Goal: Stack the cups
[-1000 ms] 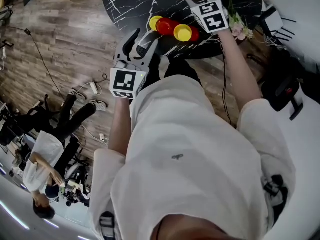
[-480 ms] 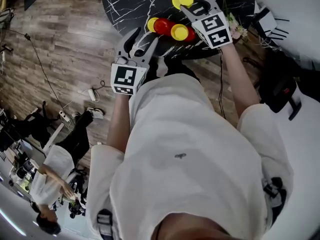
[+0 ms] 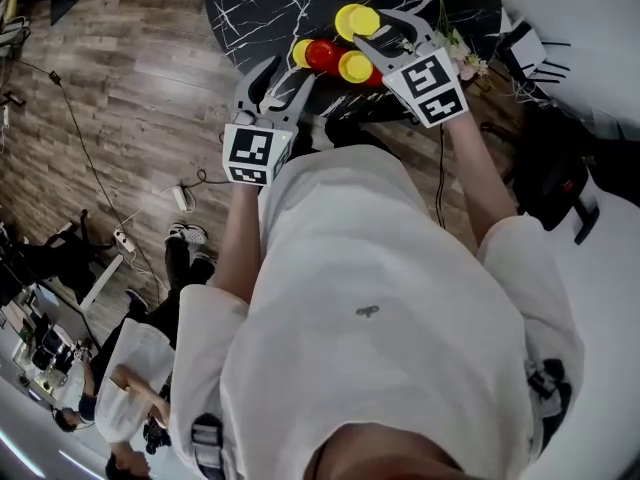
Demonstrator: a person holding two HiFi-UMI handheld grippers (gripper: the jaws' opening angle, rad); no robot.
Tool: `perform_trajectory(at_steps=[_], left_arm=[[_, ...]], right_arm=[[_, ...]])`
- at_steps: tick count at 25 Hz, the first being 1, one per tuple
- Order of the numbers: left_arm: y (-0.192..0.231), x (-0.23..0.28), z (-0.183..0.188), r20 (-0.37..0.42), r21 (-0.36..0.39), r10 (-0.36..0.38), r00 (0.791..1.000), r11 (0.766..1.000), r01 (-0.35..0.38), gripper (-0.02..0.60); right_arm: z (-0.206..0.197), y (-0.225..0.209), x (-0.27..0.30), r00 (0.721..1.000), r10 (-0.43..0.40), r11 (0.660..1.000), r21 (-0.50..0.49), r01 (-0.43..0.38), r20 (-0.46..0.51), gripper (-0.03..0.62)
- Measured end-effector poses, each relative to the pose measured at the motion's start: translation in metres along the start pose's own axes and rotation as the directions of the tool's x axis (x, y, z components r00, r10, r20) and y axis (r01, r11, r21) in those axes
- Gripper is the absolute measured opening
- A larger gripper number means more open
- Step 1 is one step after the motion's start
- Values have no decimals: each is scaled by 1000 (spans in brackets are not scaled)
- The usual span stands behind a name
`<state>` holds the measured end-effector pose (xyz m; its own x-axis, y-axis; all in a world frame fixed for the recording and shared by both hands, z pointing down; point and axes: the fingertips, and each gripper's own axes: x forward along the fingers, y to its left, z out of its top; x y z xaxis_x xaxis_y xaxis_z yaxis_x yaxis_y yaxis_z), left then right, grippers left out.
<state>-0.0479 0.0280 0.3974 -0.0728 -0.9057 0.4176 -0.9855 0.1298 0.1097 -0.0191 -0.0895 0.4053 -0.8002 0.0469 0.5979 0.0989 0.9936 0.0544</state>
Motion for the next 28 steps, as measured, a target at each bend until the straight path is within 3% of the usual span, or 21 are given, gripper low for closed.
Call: perform_trajectory(at_steps=[28], left_arm=[[3, 4, -10, 2, -24, 17, 1000, 1000, -17, 233]], right_arm=[[-20, 67, -6, 988, 129, 987, -88, -137, -91, 220]])
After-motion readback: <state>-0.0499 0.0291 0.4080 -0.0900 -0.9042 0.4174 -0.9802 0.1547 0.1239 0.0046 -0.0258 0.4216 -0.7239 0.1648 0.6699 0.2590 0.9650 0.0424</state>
